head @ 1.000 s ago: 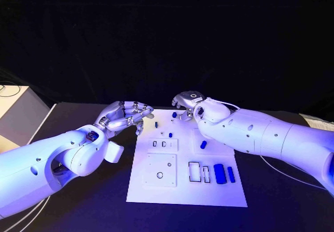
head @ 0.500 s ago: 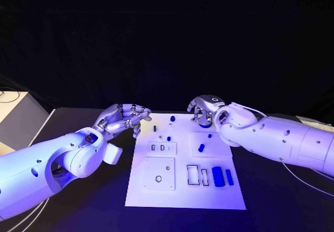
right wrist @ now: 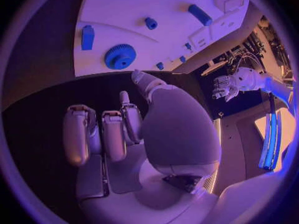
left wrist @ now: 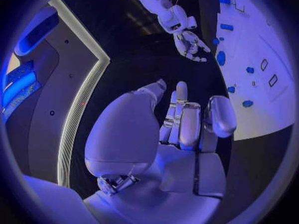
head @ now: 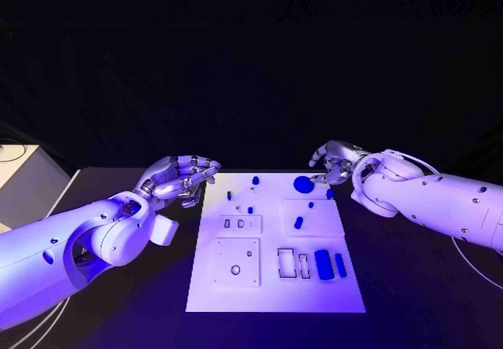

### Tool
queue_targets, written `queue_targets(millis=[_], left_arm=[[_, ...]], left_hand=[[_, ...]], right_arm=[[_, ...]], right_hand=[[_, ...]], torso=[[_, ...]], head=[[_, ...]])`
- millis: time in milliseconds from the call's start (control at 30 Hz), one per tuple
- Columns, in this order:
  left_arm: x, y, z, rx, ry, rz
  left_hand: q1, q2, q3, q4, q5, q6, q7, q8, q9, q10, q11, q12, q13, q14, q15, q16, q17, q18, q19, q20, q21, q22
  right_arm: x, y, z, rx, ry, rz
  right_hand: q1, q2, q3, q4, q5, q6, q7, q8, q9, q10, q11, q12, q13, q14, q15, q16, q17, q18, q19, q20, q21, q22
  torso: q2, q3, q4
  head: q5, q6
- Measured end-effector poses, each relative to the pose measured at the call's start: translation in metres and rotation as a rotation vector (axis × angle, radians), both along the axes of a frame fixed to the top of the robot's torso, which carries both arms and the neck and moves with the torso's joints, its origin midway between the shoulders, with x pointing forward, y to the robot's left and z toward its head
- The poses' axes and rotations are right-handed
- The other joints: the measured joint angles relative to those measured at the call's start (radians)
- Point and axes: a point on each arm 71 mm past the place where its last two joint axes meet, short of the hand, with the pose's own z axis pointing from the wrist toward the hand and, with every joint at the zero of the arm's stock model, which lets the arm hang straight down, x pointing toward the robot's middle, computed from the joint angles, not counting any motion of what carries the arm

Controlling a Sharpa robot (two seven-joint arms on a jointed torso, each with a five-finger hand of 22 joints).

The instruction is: Assemble the parts on the task board

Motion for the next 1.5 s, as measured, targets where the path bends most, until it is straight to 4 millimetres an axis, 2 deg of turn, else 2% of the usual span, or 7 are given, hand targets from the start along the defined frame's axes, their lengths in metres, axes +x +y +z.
queue_targets(millis=[33, 233, 333, 400, 667, 1033, 1500], left_arm=[[0.0, 0.0, 0.0, -0.001, 0.001, -0.001], [0.0, 0.0, -0.002, -0.004, 0.005, -0.01], [-0.001, 0.0, -0.002, -0.005, 0.007, -0.016], [-0.001, -0.001, -0.002, -0.006, 0.008, -0.02], [-0.002, 0.0, -0.002, -0.006, 0.006, -0.023], [-0.002, 0.002, -0.002, -0.004, 0.005, -0.019], [-0.002, 0.002, -0.002, -0.003, 0.007, -0.019]], left_hand=[[-0.002, -0.002, 0.0, 0.0, 0.0, 0.0, 0.0, 0.004, 0.0, -0.003, 0.0, 0.017, 0.009, 0.007, -0.002, 0.009, 0.015, 0.0, 0.005, -0.001, 0.006, 0.011], [-0.009, -0.009, 0.007, -0.007, 0.0, -0.007, 0.0, 0.009, 0.001, -0.019, -0.002, 0.084, 0.046, 0.048, -0.002, 0.059, 0.033, -0.015, 0.054, 0.0, 0.049, 0.089], [-0.009, -0.009, 0.016, -0.007, 0.0, -0.007, 0.0, 0.011, 0.002, -0.023, -0.005, 0.105, 0.057, 0.048, -0.002, 0.076, 0.033, -0.016, 0.084, -0.002, 0.07, 0.133], [-0.009, -0.009, 0.016, -0.007, 0.0, -0.007, 0.0, 0.011, 0.002, -0.024, -0.004, 0.106, 0.059, 0.048, -0.002, 0.076, 0.033, -0.031, 0.086, -0.004, 0.07, 0.141], [-0.013, -0.013, 0.021, -0.007, 0.0, -0.007, 0.0, 0.015, 0.002, -0.046, -0.004, 0.106, 0.054, 0.048, -0.002, 0.066, 0.033, -0.031, 0.076, -0.002, 0.067, 0.106], [-0.013, -0.013, 0.021, -0.007, 0.0, -0.007, 0.0, 0.015, 0.002, -0.051, -0.002, 0.106, 0.053, 0.048, -0.002, 0.061, 0.033, -0.031, 0.073, 0.002, 0.063, 0.104], [-0.013, -0.013, 0.024, -0.004, 0.0, -0.007, 0.0, 0.015, 0.002, -0.051, -0.002, 0.102, 0.051, 0.048, -0.002, 0.061, 0.033, -0.031, 0.069, -0.002, 0.063, 0.101]], right_arm=[[0.001, -0.001, 0.0, 0.003, 0.008, -0.008], [0.009, -0.005, -0.003, 0.007, 0.05, -0.062], [0.012, -0.004, -0.004, 0.005, 0.067, -0.084], [0.014, -0.005, -0.005, 0.004, 0.077, -0.096], [0.016, 0.006, -0.01, -0.006, 0.119, -0.104], [0.013, 0.018, -0.017, -0.018, 0.154, -0.086], [0.013, 0.025, -0.024, -0.041, 0.168, -0.082]], right_hand=[[-0.005, 0.005, -0.011, 0.004, 0.007, -0.009, 0.001, 0.008, 0.001, 0.004, 0.004, 0.046, 0.014, 0.001, 0.004, 0.015, 0.0, -0.012, 0.006, 0.002, 0.016, 0.0], [-0.011, 0.011, -0.052, 0.023, 0.034, -0.038, 0.01, 0.031, 0.002, 0.01, 0.009, 0.168, 0.02, 0.002, 0.012, 0.058, 0.0, -0.031, 0.01, 0.006, 0.073, 0.0], [-0.011, 0.011, -0.065, 0.03, 0.04, -0.05, 0.011, 0.035, 0.002, 0.01, 0.01, 0.198, 0.02, 0.002, 0.012, 0.064, 0.0, -0.031, 0.011, 0.007, 0.091, 0.0], [-0.018, 0.018, -0.084, 0.041, 0.044, -0.07, 0.016, 0.045, 0.001, 0.012, 0.017, 0.231, 0.02, 0.002, 0.023, 0.079, 0.0, -0.031, 0.011, 0.014, 0.113, 0.0], [-0.018, 0.018, -0.089, 0.043, 0.044, -0.075, 0.018, 0.046, 0.0, 0.01, 0.021, 0.241, 0.02, 0.0, 0.025, 0.081, 0.0, -0.031, 0.01, 0.018, 0.119, 0.0], [-0.018, 0.018, -0.093, 0.047, 0.044, -0.075, 0.018, 0.046, -0.001, 0.01, 0.021, 0.241, 0.02, 0.0, 0.025, 0.081, 0.0, -0.031, 0.01, 0.018, 0.119, 0.0], [-0.013, 0.023, -0.095, 0.045, 0.044, -0.082, 0.018, 0.046, -0.002, 0.01, 0.021, 0.241, 0.02, 0.0, 0.025, 0.081, 0.0, -0.031, 0.01, 0.018, 0.119, -0.001]], torso=[[0.0, 0.0006, 0.0], [0.001, -0.0007, 0.0013], [0.001, -0.0012, 0.0017], [0.002, -0.0016, 0.0023], [0.002, -0.0028, 0.0019], [0.001, -0.0029, 0.0023], [0.001, -0.0017, 0.0012]], head=[[-0.002, 0.0], [-0.015, -0.003], [-0.02, -0.004], [-0.023, -0.004], [-0.034, -0.011], [-0.029, -0.027], [-0.032, -0.031]])
